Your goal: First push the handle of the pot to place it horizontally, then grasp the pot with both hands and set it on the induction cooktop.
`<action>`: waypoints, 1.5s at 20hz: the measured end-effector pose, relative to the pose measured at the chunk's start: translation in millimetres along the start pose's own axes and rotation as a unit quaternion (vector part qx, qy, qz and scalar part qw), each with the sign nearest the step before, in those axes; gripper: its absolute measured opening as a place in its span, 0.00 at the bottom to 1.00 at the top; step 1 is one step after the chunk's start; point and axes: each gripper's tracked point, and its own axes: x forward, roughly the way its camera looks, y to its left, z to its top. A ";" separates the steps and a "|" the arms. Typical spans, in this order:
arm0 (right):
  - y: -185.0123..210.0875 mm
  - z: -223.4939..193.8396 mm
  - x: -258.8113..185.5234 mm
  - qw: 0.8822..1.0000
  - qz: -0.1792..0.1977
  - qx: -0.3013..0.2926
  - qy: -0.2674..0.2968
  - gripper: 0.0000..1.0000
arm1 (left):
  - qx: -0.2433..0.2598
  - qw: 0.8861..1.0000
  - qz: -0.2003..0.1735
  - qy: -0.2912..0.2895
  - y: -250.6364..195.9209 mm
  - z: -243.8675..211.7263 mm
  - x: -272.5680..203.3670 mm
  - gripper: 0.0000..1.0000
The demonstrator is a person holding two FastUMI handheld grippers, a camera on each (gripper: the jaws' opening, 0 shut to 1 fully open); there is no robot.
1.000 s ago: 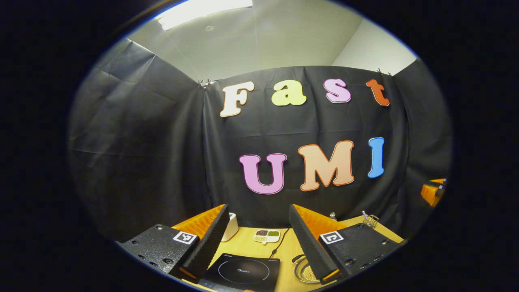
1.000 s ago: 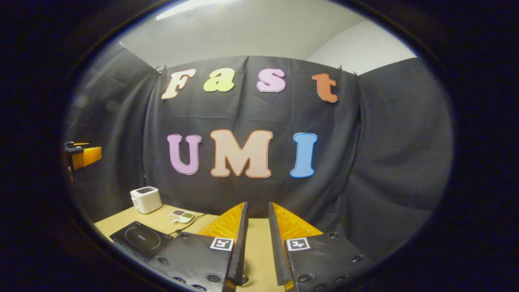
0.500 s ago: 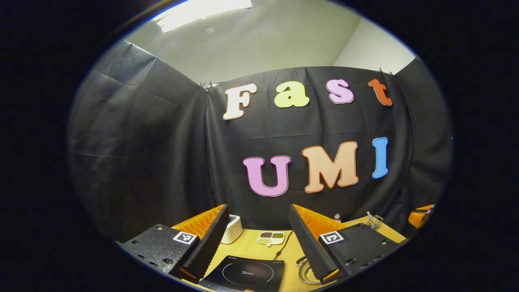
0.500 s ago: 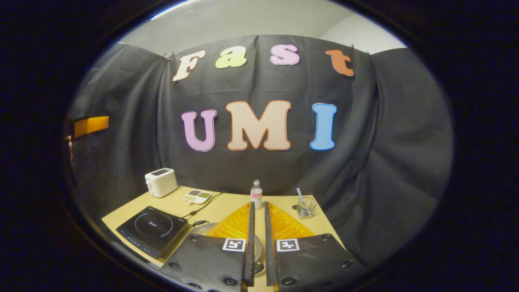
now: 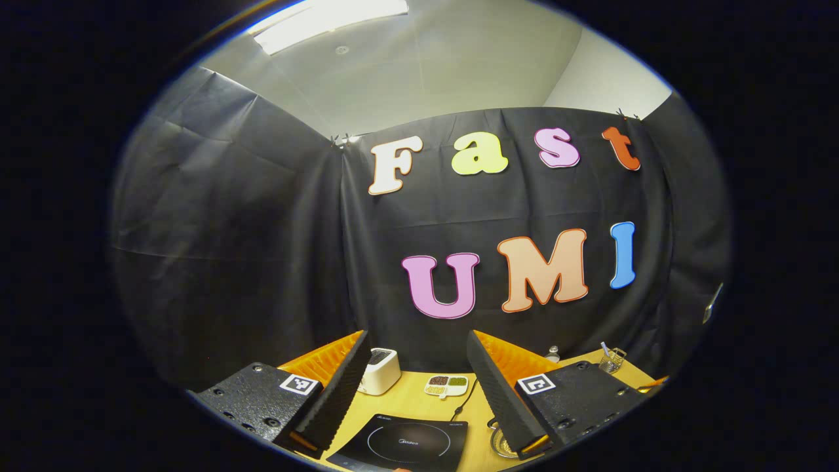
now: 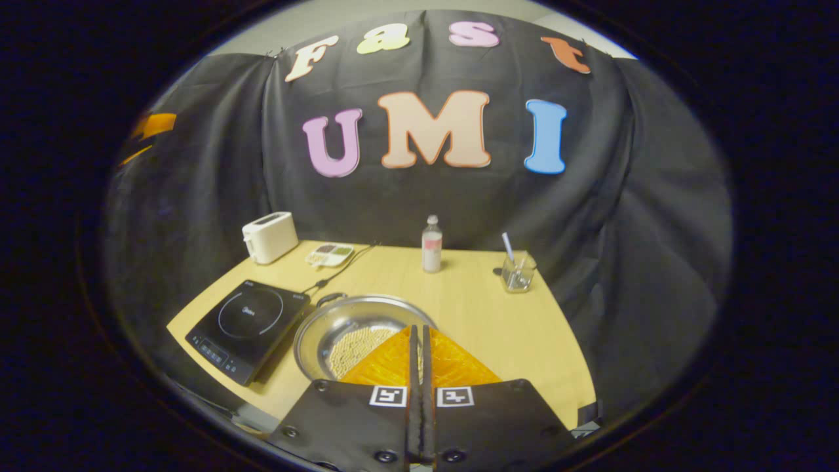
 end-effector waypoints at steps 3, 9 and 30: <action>7.6 -35.7 8.2 0.999 0.012 -0.011 0.042 0.00 | 0.003 1.000 0.014 0.001 10.6 -0.5 -5.1 0.95; 29.3 -92.6 25.6 0.992 0.045 -0.021 0.117 0.03 | 0.007 0.999 0.044 0.007 30.8 -4.2 -14.8 0.92; 10.7 -174.5 65.3 0.963 0.056 -0.011 0.262 0.02 | 0.001 0.990 0.141 0.031 69.8 -25.4 -36.9 0.95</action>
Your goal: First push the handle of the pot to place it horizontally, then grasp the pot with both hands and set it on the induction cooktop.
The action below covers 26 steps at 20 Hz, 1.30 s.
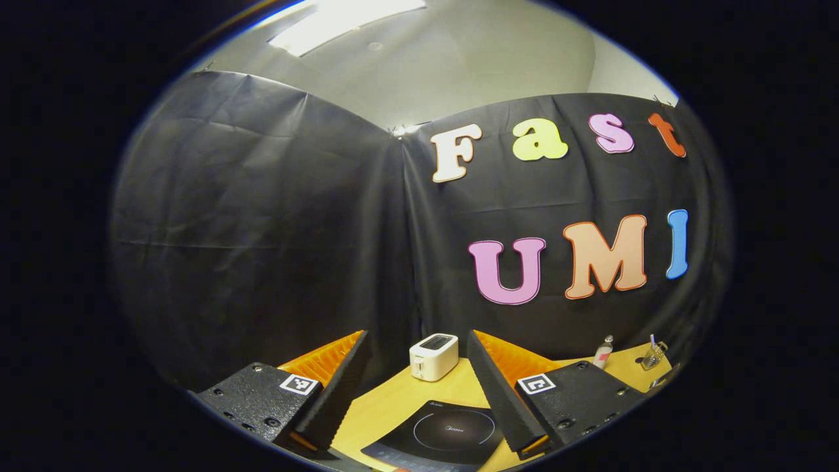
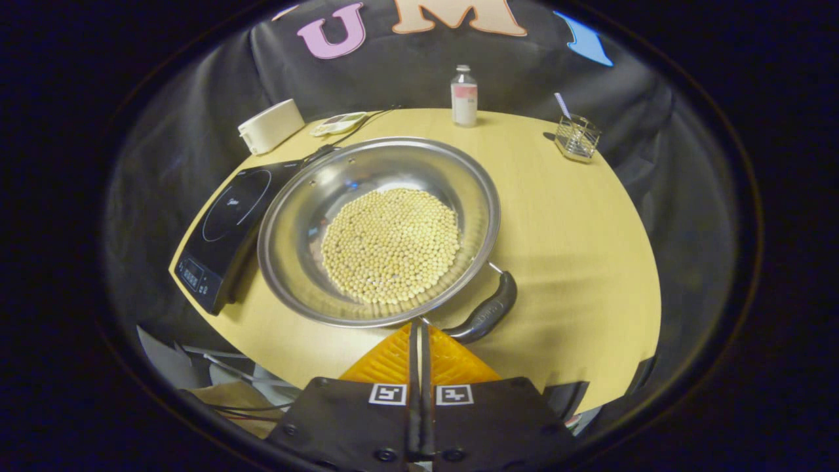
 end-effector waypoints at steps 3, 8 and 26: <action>-21.4 5.8 3.7 1.000 -0.016 -0.006 0.003 0.02 | -0.003 1.000 0.009 0.004 1.4 -5.0 3.5 0.95; -52.0 13.8 9.5 0.999 -0.038 -0.001 0.007 0.00 | -0.007 1.000 0.016 0.005 1.8 -6.7 9.6 0.92; -103.2 46.2 22.7 0.996 -0.090 0.020 -0.018 0.01 | -0.007 0.999 -0.016 0.028 -32.6 -22.4 27.8 0.92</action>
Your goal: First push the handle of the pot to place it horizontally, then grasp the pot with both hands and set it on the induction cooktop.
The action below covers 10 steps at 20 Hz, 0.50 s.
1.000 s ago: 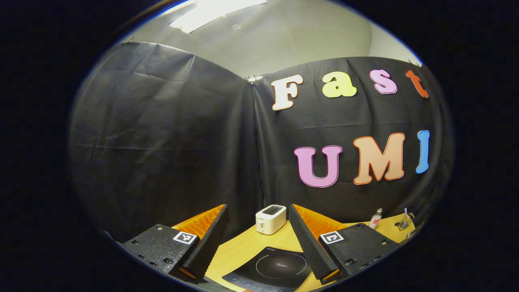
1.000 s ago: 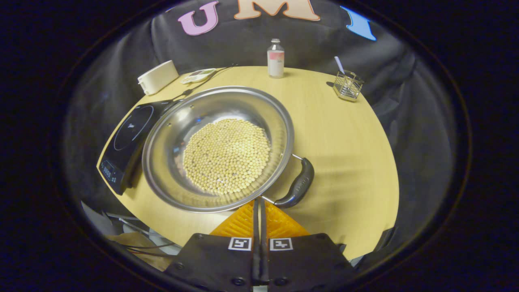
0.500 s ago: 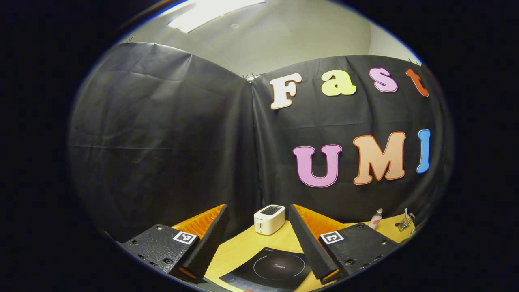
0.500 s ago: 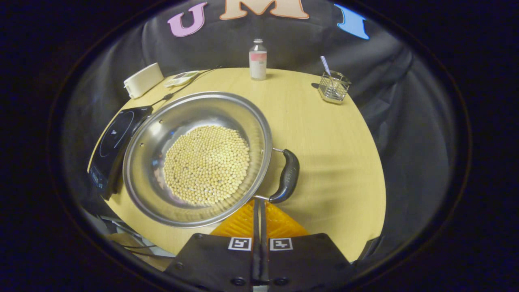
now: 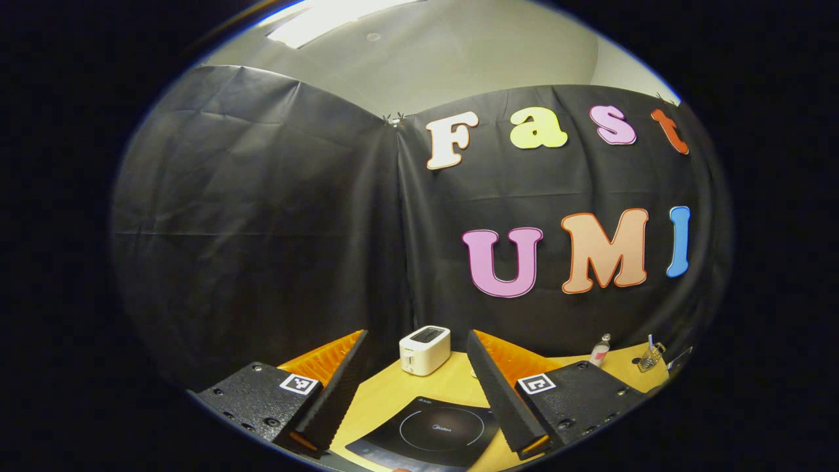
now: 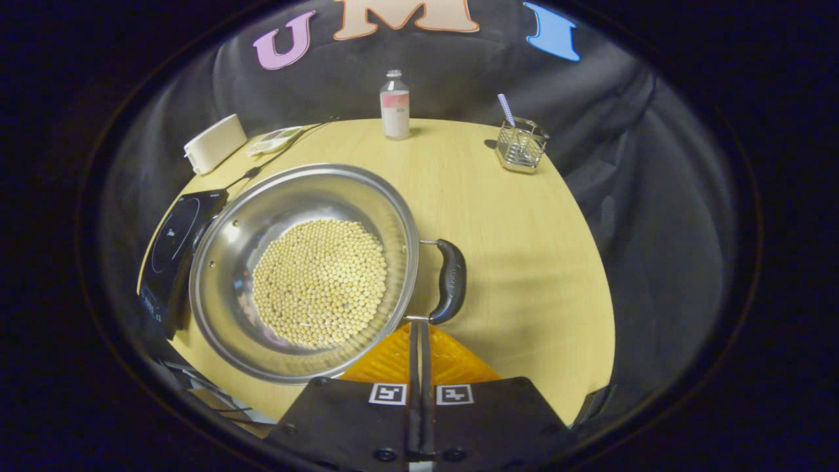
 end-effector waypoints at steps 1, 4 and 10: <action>-1.8 -0.9 -2.0 1.000 -0.002 0.000 -0.001 0.00 | -0.001 1.000 -0.005 0.004 -3.6 -3.4 1.4 0.92; -7.6 -0.2 -12.4 1.000 -0.009 0.009 -0.014 0.02 | -0.005 0.999 -0.024 0.020 -18.1 -14.8 8.1 0.93; -22.7 31.9 -35.5 0.996 -0.025 0.048 -0.069 0.03 | -0.012 0.995 -0.085 0.059 -60.4 -43.1 22.1 0.95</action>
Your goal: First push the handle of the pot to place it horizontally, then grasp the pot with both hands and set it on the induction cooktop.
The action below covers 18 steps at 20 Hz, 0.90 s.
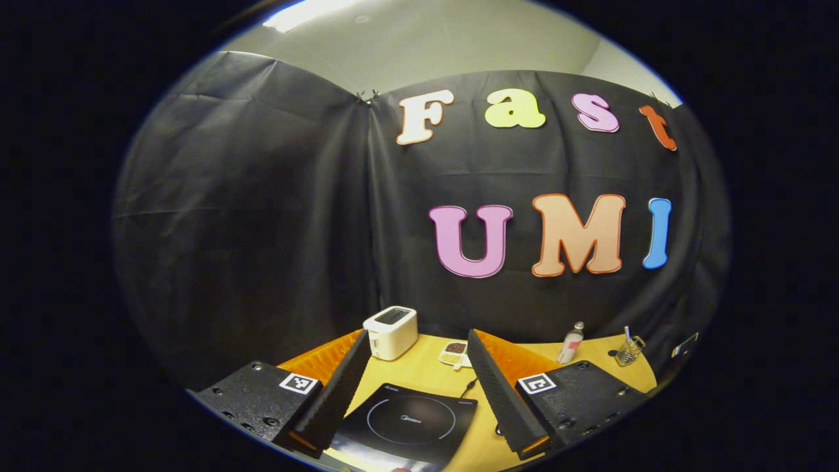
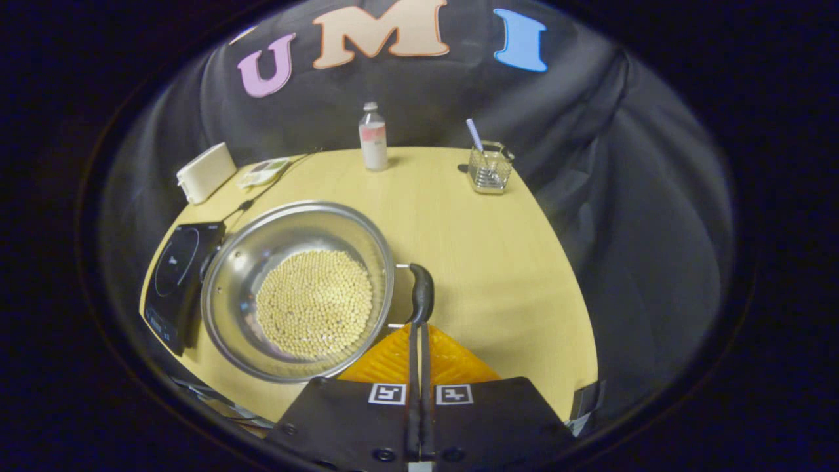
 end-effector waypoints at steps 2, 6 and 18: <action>-1.5 13.7 -4.2 1.000 -0.004 0.009 -0.019 0.01 | 0.000 1.000 -0.022 0.015 -16.0 -15.0 10.1 0.95; 0.9 32.9 -6.4 0.999 -0.001 0.026 -0.042 0.03 | 0.003 0.995 -0.077 0.059 -56.7 -54.2 30.0 0.94; 12.1 47.2 6.6 0.999 0.016 0.021 -0.047 0.97 | 0.011 0.958 -0.188 0.218 -147.4 -191.2 61.5 0.96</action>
